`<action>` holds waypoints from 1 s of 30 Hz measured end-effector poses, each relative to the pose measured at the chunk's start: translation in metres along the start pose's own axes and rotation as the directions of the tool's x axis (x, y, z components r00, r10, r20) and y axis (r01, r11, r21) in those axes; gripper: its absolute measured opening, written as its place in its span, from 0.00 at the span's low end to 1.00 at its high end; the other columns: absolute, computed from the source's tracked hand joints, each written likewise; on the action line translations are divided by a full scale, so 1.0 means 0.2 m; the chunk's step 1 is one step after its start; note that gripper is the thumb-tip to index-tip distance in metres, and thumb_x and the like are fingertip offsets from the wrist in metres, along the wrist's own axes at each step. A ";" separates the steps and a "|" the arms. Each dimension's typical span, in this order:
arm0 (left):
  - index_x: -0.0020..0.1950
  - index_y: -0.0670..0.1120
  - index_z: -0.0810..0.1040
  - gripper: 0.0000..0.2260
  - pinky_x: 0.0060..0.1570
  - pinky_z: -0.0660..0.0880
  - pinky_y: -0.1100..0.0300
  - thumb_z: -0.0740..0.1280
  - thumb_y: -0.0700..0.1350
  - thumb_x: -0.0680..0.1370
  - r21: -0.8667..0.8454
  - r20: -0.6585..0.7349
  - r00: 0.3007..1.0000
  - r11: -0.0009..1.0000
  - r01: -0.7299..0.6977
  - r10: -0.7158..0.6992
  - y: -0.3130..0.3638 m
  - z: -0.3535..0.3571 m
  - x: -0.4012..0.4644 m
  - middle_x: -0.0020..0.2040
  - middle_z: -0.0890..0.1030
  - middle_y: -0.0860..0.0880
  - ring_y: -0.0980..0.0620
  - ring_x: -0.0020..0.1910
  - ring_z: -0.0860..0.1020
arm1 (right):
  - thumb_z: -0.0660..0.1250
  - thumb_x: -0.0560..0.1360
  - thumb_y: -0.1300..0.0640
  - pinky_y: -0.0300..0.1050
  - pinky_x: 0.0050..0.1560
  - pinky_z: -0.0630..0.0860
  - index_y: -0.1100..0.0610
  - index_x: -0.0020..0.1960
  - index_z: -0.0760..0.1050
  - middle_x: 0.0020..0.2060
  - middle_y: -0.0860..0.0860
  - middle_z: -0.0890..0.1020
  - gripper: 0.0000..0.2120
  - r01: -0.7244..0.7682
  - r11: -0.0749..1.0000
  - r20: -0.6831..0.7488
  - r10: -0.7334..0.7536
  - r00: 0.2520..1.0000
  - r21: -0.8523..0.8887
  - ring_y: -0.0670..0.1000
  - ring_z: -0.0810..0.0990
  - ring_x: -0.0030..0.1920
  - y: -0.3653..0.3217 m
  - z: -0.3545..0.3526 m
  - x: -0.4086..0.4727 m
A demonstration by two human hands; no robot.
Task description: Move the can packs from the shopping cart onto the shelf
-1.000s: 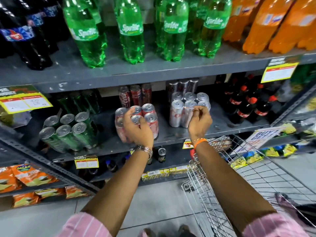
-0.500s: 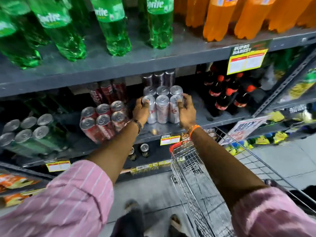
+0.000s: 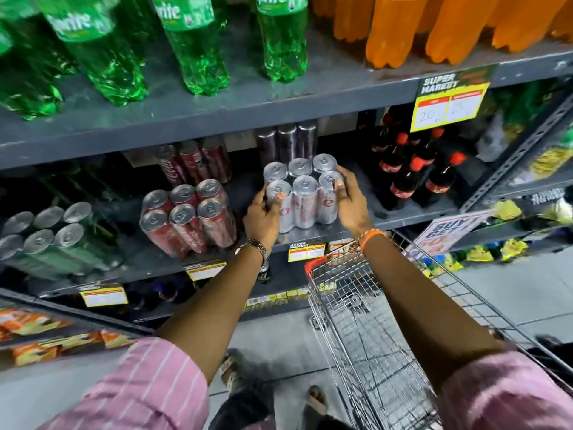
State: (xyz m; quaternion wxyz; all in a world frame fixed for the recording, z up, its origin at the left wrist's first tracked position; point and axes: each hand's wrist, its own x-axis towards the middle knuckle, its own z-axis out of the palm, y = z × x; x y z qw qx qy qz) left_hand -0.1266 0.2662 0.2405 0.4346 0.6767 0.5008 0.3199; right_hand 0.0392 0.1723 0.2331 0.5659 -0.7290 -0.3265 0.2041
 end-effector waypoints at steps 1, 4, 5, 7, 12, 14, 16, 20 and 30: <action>0.71 0.51 0.75 0.22 0.46 0.80 0.59 0.66 0.55 0.78 -0.009 0.010 1.000 1.000 0.004 -0.004 0.00 0.00 0.00 0.55 0.86 0.45 0.48 0.53 0.83 | 0.55 0.84 0.53 0.49 0.68 0.71 0.47 0.72 0.68 0.68 0.51 0.77 0.17 -0.003 1.000 -0.009 0.003 1.000 -0.002 0.53 0.77 0.65 0.00 0.00 -0.01; 0.70 0.53 0.76 0.23 0.52 0.81 0.59 0.66 0.59 0.77 -0.052 0.044 0.999 0.999 -0.001 0.003 -0.02 -0.01 0.01 0.55 0.86 0.49 0.53 0.54 0.84 | 0.56 0.84 0.51 0.48 0.68 0.71 0.48 0.72 0.68 0.68 0.52 0.78 0.17 -0.008 1.000 -0.022 0.007 1.000 -0.021 0.53 0.77 0.64 -0.02 -0.01 -0.03; 0.69 0.53 0.76 0.24 0.55 0.81 0.55 0.66 0.61 0.76 -0.055 0.047 0.999 0.998 -0.008 0.011 -0.03 -0.01 0.01 0.55 0.86 0.50 0.54 0.54 0.84 | 0.56 0.84 0.50 0.50 0.69 0.72 0.48 0.72 0.68 0.67 0.52 0.78 0.17 -0.013 1.000 -0.018 0.012 1.000 -0.023 0.54 0.77 0.65 -0.02 -0.01 -0.03; 0.69 0.53 0.76 0.24 0.57 0.80 0.52 0.65 0.62 0.76 -0.045 0.033 0.999 0.999 -0.009 0.011 -0.03 0.00 0.00 0.54 0.86 0.50 0.54 0.55 0.84 | 0.56 0.84 0.49 0.54 0.70 0.72 0.47 0.72 0.68 0.67 0.52 0.78 0.17 -0.028 0.999 -0.003 0.028 1.000 -0.018 0.54 0.77 0.65 -0.02 -0.02 -0.02; 0.71 0.55 0.75 0.24 0.58 0.79 0.51 0.64 0.62 0.76 -0.018 0.008 1.000 1.000 -0.006 0.007 -0.03 0.01 -0.01 0.54 0.87 0.49 0.50 0.56 0.84 | 0.56 0.83 0.49 0.58 0.71 0.71 0.44 0.71 0.68 0.66 0.49 0.78 0.17 -0.027 1.000 0.020 0.027 0.999 -0.010 0.53 0.77 0.66 -0.03 -0.03 -0.02; 0.71 0.54 0.75 0.24 0.57 0.80 0.51 0.64 0.61 0.77 -0.041 0.027 1.000 0.999 0.006 -0.005 -0.04 0.01 0.00 0.54 0.87 0.49 0.51 0.55 0.84 | 0.56 0.84 0.48 0.58 0.72 0.71 0.44 0.72 0.67 0.67 0.50 0.77 0.17 -0.040 0.999 0.034 0.040 0.999 -0.019 0.54 0.76 0.67 -0.04 -0.03 -0.02; 0.70 0.54 0.75 0.23 0.58 0.80 0.52 0.65 0.59 0.77 -0.071 0.049 0.998 0.997 0.034 -0.031 -0.03 0.00 0.01 0.54 0.86 0.50 0.52 0.54 0.84 | 0.55 0.84 0.49 0.56 0.72 0.71 0.46 0.73 0.66 0.68 0.52 0.77 0.18 -0.039 0.999 0.038 0.040 0.998 -0.021 0.54 0.76 0.67 -0.06 -0.03 -0.03; 0.70 0.55 0.75 0.25 0.60 0.79 0.52 0.66 0.60 0.75 -0.102 0.074 0.996 0.993 0.060 -0.053 -0.03 -0.01 0.02 0.55 0.86 0.51 0.54 0.53 0.84 | 0.55 0.84 0.51 0.50 0.70 0.70 0.48 0.73 0.65 0.68 0.52 0.76 0.18 -0.047 0.999 0.045 0.048 0.998 -0.022 0.54 0.75 0.66 -0.08 -0.03 -0.05; 0.77 0.49 0.67 0.25 0.58 0.76 0.55 0.63 0.52 0.80 0.211 0.108 0.989 0.969 -0.126 0.105 0.08 -0.17 -0.09 0.63 0.82 0.45 0.43 0.60 0.81 | 0.59 0.83 0.51 0.58 0.69 0.73 0.52 0.74 0.65 0.64 0.52 0.77 0.20 -0.091 0.995 -0.111 0.095 0.989 0.044 0.52 0.77 0.63 -0.15 -0.01 -0.09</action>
